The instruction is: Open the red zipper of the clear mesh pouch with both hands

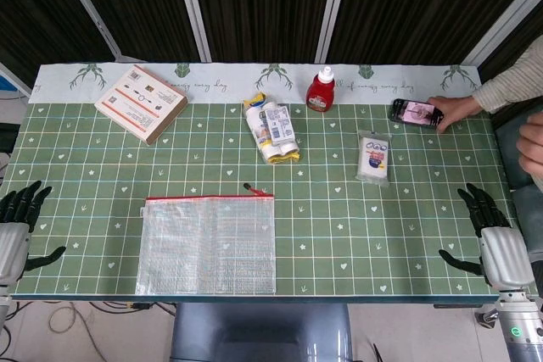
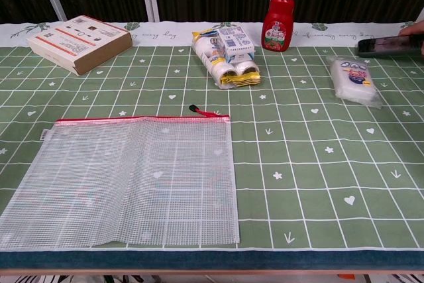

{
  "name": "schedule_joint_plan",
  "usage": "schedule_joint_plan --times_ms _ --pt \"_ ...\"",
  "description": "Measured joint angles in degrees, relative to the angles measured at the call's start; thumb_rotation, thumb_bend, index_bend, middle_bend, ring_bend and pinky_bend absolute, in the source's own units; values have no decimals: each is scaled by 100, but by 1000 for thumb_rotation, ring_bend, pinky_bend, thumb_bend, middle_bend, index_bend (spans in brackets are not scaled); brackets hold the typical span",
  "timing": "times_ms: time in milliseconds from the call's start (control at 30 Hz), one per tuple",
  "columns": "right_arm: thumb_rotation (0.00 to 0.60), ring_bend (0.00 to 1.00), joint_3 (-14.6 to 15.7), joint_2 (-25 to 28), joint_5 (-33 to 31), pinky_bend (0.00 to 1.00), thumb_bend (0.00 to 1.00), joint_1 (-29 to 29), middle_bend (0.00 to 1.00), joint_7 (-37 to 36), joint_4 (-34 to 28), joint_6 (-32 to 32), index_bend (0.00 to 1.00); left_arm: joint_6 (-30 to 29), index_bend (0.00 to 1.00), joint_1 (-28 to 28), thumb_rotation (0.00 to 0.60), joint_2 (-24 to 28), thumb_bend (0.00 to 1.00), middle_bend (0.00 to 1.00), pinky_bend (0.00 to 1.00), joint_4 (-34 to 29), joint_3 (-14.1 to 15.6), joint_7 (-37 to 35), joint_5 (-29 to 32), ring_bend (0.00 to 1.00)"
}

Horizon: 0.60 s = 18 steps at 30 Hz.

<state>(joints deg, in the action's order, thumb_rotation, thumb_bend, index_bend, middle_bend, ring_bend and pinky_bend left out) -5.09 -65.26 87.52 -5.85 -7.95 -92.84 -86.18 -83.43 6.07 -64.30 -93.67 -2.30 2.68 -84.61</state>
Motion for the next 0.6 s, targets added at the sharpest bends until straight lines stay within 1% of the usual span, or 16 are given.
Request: schedule_joint_plan --times_ms 600 --pt "600 0 -43 -51 -58 206 127 -4 0 1 50 -18 0 27 0 25 600 -35 60 0 0 -3 -35 58 51 0"
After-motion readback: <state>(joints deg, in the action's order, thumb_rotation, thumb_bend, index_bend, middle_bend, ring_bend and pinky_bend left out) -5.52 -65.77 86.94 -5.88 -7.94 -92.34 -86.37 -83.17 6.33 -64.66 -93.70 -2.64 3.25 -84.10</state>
